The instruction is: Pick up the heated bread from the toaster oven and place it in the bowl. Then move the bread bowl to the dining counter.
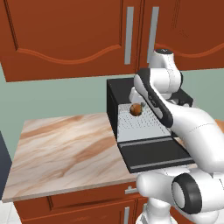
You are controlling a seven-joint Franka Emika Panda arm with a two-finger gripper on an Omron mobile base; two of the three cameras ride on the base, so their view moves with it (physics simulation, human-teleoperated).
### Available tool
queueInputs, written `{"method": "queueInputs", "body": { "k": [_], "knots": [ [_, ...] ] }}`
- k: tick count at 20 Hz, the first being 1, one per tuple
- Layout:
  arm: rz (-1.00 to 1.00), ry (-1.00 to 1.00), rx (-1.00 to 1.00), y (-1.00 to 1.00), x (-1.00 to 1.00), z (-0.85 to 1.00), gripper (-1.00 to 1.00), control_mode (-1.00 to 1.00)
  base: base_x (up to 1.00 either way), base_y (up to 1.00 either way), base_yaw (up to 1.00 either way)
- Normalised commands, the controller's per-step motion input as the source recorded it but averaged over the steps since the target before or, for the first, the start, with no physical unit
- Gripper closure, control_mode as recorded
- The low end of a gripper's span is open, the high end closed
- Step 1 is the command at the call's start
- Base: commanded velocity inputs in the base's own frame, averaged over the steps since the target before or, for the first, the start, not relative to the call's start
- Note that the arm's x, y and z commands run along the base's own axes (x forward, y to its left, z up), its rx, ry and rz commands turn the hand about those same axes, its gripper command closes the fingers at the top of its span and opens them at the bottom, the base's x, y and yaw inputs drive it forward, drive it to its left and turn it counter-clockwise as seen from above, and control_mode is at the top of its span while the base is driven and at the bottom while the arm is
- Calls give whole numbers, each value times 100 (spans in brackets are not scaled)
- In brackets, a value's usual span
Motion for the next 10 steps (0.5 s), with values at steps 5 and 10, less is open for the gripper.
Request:
{"method": "queueInputs", "body": {
  "k": [5, 10],
  "knots": [
    [0, -4, 1, -9, -6, -33, -100, -100, 0, 0, 0],
    [0, -17, 13, -67, 0, -72, -100, -100, 0, 0, 0]
  ]
}}
